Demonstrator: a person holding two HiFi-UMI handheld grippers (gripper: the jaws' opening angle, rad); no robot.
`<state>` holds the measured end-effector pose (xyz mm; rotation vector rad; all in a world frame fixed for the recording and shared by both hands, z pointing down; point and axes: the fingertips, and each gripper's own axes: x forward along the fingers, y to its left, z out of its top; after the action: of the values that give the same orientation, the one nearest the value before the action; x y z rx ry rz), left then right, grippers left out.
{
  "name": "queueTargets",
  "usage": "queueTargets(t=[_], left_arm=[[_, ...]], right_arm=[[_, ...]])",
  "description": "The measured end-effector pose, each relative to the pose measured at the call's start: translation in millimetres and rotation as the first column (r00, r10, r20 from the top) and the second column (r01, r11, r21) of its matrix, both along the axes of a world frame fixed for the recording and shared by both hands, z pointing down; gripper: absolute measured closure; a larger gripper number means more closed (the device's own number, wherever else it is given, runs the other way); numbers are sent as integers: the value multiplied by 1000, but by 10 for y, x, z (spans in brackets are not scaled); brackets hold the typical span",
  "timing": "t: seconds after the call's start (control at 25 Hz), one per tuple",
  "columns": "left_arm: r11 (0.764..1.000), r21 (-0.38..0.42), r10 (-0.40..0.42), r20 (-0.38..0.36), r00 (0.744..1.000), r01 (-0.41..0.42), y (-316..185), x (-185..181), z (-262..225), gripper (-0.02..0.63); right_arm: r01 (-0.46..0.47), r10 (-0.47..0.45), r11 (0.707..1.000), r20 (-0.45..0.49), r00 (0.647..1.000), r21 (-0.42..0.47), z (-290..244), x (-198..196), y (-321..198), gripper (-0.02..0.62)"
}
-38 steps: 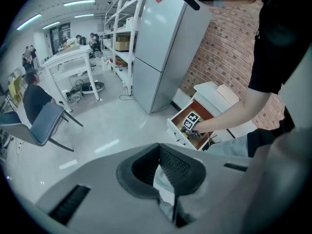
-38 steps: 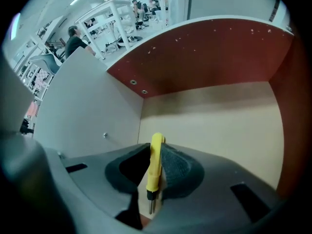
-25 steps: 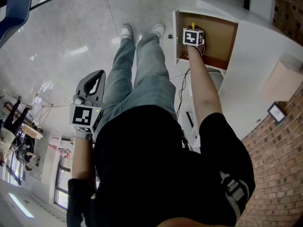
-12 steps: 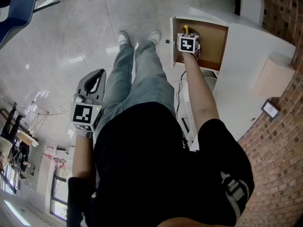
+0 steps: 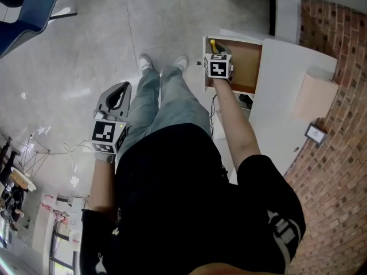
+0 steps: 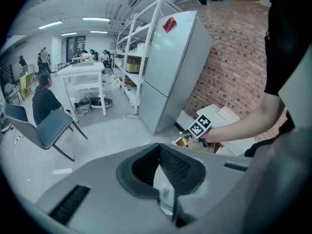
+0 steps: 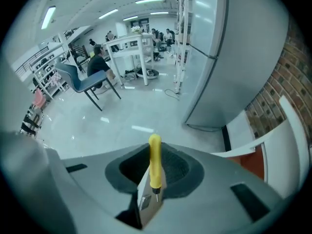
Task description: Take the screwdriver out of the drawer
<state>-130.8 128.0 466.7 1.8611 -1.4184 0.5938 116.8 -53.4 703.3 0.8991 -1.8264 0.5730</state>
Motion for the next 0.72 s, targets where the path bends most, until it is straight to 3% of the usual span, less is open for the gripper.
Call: queueTargets(t=[0.36,0.72], left_arm=[[985,167,-54,17,998,51,-310,-235,-351,603],[952,287,-113,14,994,104,-486,-494,-787,603]], right_arm=[[92,-116,984,157,981,150,-1090,-727,-188,515],[148,-232,949,302,925,277,-2294,-1257,-209,515]])
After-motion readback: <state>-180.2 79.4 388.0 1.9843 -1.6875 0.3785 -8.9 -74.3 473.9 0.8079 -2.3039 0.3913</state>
